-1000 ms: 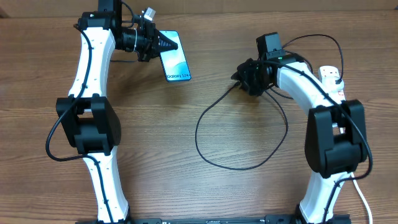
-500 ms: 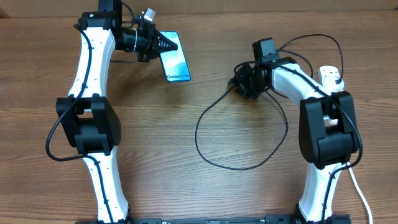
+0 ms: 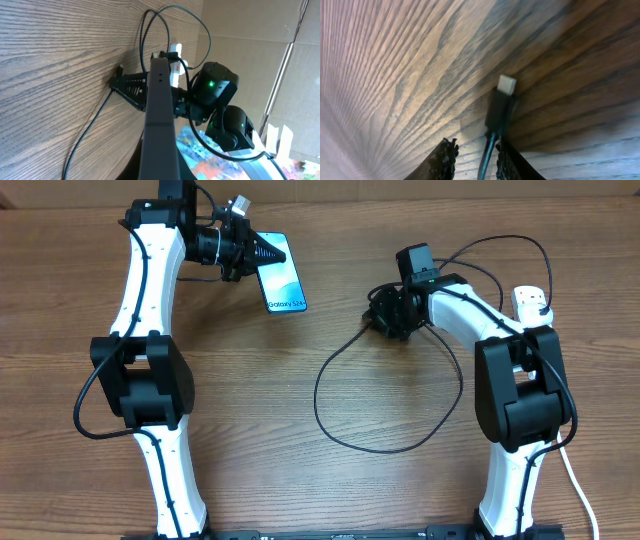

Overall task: Plug charger to phone and switch on socket
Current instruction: 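Grasp the black cable's USB-C plug with the right gripper, then move the held plug under the phone's bottom port with the right gripper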

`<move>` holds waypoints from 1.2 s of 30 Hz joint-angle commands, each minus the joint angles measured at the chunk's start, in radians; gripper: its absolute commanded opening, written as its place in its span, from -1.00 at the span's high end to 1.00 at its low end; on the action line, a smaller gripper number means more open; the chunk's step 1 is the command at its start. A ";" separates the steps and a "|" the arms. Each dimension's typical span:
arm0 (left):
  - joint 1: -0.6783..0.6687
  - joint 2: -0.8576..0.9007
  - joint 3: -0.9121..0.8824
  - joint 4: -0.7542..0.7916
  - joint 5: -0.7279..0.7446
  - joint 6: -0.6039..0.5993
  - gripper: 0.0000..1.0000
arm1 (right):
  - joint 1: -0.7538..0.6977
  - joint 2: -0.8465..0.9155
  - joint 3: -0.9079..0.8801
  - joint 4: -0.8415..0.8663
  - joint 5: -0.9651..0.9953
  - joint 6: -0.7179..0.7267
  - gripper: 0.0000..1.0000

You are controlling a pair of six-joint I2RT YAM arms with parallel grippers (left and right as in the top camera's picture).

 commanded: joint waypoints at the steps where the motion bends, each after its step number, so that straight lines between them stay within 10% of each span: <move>1: -0.015 -0.005 0.016 -0.003 0.028 0.001 0.92 | 0.001 0.016 0.008 0.005 0.025 0.000 0.51; 5: -0.016 -0.005 0.016 -0.003 0.028 0.000 0.91 | 0.001 0.016 0.008 0.005 0.032 -0.025 0.93; 17: -0.023 -0.005 0.016 -0.007 0.002 0.005 0.91 | -0.036 -0.153 0.011 -0.019 -0.144 -0.412 0.93; 36: -0.028 -0.005 0.016 -0.010 0.428 0.232 0.91 | -0.071 -0.710 0.008 -0.460 -0.378 -0.769 0.92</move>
